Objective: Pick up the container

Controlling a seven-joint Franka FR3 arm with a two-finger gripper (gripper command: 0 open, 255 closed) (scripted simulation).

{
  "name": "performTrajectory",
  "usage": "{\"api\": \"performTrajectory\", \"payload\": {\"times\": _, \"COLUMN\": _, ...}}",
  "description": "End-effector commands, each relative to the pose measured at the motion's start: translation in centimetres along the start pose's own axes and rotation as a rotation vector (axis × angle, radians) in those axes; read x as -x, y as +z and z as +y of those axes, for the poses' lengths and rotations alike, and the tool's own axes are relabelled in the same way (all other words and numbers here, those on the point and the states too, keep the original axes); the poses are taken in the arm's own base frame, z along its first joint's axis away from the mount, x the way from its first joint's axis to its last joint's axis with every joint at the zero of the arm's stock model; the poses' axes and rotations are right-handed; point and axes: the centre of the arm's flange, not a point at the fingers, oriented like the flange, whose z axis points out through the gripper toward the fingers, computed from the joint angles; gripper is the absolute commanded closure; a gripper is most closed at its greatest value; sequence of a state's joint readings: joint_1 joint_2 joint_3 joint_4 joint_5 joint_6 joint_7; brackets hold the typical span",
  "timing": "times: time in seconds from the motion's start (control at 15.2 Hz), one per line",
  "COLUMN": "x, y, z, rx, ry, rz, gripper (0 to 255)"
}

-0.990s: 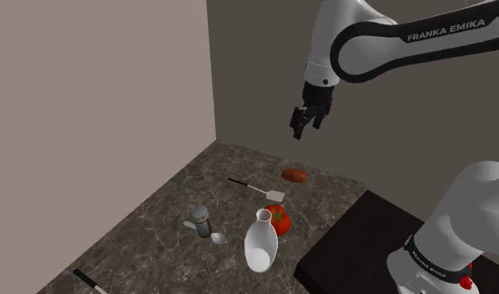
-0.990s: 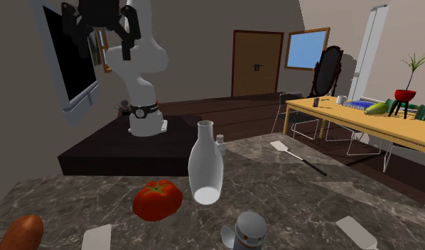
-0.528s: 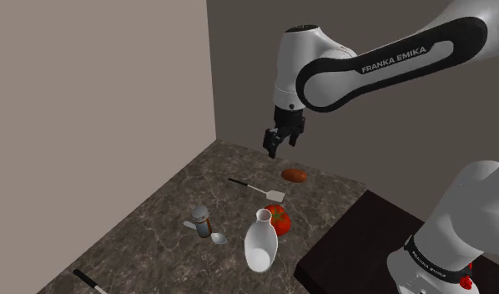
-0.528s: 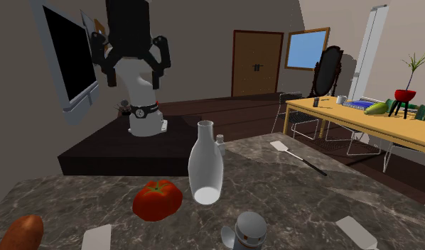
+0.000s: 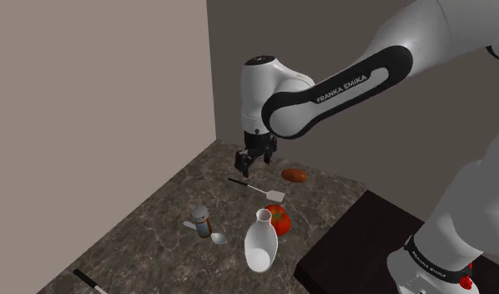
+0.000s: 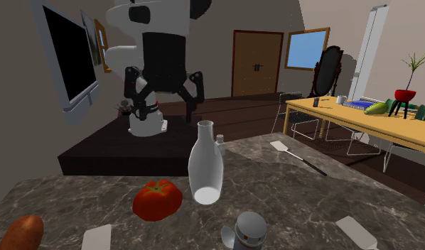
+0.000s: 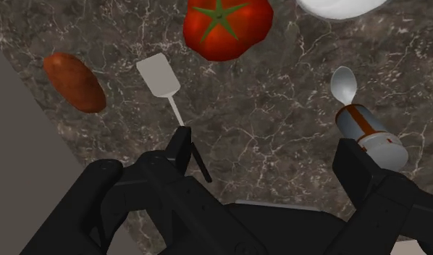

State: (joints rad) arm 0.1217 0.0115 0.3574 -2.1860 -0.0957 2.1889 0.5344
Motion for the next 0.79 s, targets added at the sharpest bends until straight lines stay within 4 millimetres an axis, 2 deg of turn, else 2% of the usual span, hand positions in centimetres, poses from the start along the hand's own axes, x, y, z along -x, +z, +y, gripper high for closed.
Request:
{"api": "performTrajectory", "payload": {"times": 0.0, "x": -0.8, "y": 1.8, "z": -2.2, "rx": 0.003, "ry": -0.002, "rz": -0.004, "gripper": 0}}
{"api": "performTrajectory", "payload": {"times": 0.73, "x": -5.3, "y": 10.6, "z": -13.3, "rx": 0.021, "ry": -0.017, "rz": -0.031, "gripper": 0}}
